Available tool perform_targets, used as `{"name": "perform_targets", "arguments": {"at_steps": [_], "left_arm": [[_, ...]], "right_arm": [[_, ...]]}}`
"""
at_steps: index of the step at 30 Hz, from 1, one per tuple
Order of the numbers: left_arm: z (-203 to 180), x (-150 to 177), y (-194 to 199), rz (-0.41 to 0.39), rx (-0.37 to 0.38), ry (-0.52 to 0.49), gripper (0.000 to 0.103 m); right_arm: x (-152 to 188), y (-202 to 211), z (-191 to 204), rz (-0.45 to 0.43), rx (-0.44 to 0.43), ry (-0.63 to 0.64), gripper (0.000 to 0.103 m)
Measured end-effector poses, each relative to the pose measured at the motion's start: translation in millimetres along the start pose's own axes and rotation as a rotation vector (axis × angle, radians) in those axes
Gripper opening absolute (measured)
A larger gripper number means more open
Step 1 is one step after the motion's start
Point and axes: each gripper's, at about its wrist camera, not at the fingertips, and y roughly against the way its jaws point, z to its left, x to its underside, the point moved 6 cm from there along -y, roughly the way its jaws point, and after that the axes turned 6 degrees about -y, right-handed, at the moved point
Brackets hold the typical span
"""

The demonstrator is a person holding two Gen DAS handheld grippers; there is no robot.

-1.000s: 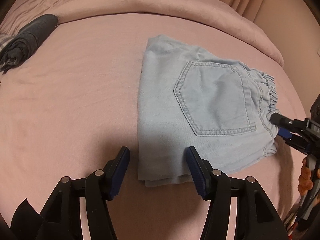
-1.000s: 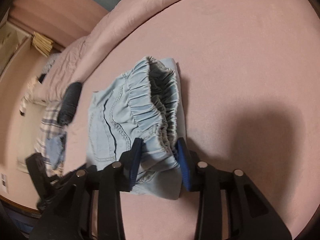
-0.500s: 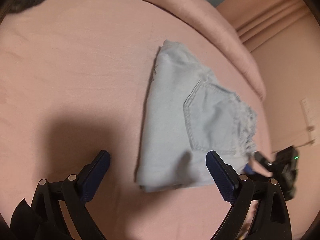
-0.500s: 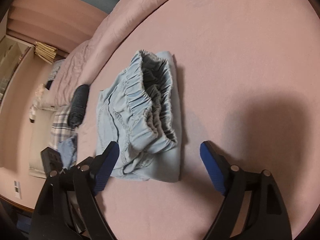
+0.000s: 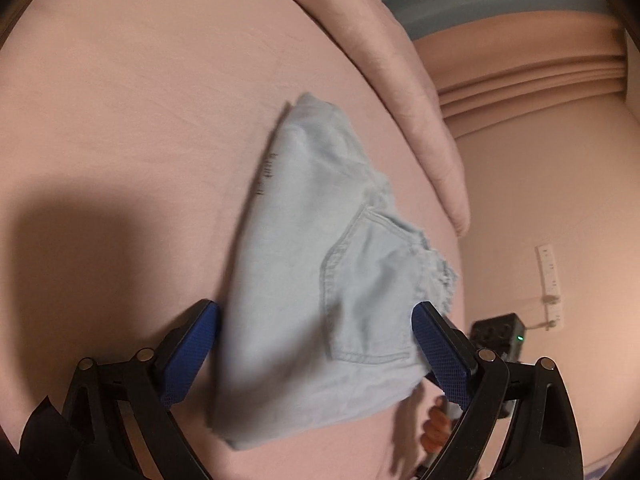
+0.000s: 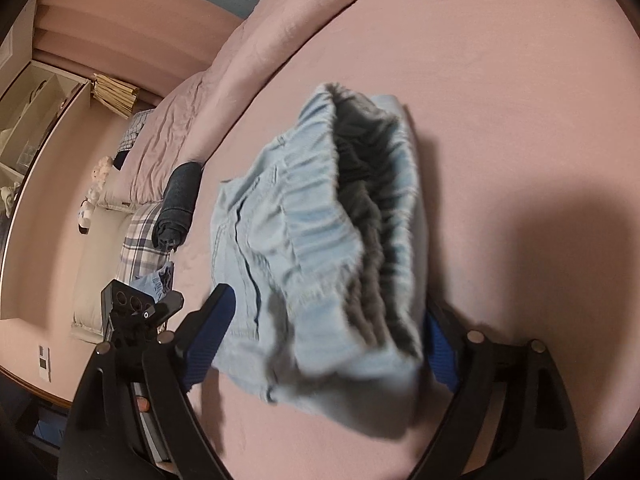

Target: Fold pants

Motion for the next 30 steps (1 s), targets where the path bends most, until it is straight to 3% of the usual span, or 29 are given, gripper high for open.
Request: {"name": "perform_targets", "arguments": {"at_steps": [3,6,9,12,21,30], "left_arm": [[-6,3,-6,0.009,-0.039,-0.045,0.086],[-9,5,-7,0.009,-0.101,-0.074,0.073],[3,6,-4,0.014,-0.14,-0.044,0.036],[12,7,-1,0.014,-0.122,-0.012,0.02],[-16,13,15,-0.058,-0.157,-0.115,0.012],[-65,24,36,-0.122,-0.257,-0.297,0.012]], "right_arm": [[-4,-6,5,-0.009,0.01,0.012,0.086],[-2,-8,10,-0.016,0.057,0.069,0.067],[-2,-5,6,-0.023,0.071,0.083,0.053],[-4,-3,2,-0.024,0.075,0.081,0.046],[2,8,28,-0.106,0.182,0.22,0.036],[17,29,58,-0.164,0.167,0.34,0.034]]}}
